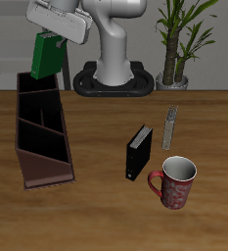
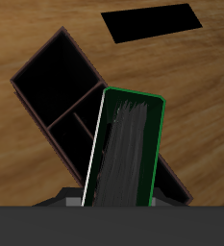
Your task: Place the green book into the right desk caddy's right compartment
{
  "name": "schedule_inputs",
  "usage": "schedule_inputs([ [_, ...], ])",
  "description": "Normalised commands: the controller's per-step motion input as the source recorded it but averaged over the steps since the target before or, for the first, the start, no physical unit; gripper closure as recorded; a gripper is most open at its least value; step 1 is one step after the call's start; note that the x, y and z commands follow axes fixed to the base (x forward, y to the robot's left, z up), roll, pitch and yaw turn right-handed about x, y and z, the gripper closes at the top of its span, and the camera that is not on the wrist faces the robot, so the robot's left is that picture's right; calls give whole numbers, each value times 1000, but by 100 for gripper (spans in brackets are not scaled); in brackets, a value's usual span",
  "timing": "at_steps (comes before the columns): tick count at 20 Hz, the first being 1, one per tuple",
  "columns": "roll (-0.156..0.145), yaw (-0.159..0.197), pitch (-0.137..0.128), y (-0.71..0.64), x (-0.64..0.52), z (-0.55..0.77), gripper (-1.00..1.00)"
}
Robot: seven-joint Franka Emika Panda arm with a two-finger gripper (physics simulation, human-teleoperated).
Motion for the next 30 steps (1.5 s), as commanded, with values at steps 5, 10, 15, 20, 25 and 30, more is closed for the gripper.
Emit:
schedule_inputs([
  [5, 2, 7, -9, -47, -258, -104, 100],
  [10, -6, 37, -25, -57, -275, -108, 100],
  [15, -64, -1, 15, -232, -74, -80, 100],
  [20, -31, -4, -10, -200, -96, -81, 100],
  [25, -22, -28, 12, -130, -69, -82, 100],
  [30, -2, -12, 4, -16, -134, -116, 100],
])
